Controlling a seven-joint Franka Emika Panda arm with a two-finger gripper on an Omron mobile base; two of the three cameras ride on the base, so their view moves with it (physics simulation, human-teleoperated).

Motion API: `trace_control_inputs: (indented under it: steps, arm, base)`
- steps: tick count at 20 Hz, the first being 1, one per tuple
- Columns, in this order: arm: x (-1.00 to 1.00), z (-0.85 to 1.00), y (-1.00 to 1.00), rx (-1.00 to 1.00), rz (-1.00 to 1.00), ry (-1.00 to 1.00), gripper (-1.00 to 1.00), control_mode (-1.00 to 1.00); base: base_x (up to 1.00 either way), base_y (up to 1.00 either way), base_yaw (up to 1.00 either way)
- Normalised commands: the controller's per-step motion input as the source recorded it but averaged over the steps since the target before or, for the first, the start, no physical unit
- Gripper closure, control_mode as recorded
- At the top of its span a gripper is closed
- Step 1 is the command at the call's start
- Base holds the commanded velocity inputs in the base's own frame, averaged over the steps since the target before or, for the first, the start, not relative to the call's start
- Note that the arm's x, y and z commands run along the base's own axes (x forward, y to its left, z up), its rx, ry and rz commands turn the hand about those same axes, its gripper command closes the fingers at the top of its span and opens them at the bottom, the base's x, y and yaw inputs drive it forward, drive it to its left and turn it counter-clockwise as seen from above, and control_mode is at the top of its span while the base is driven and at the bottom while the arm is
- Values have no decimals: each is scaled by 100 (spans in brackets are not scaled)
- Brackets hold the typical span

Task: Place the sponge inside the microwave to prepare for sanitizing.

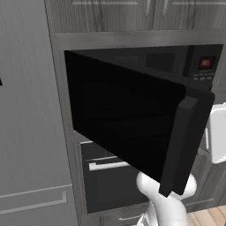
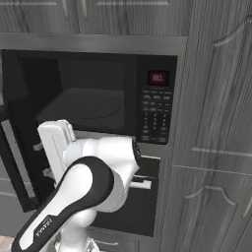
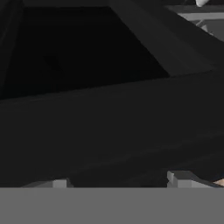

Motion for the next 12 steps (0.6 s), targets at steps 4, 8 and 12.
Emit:
trace_control_inputs:
  steps: [4, 8, 12]
  arm:
    - [-31, -10, 100, -2, 15, 0, -100, -100]
    - [-31, -9, 100, -2, 13, 0, -100, -100]
    - [-30, -6, 100, -3, 11, 0, -100, -100]
  base:
    - [0, 0, 0]
    - [0, 0, 0]
    - [0, 0, 0]
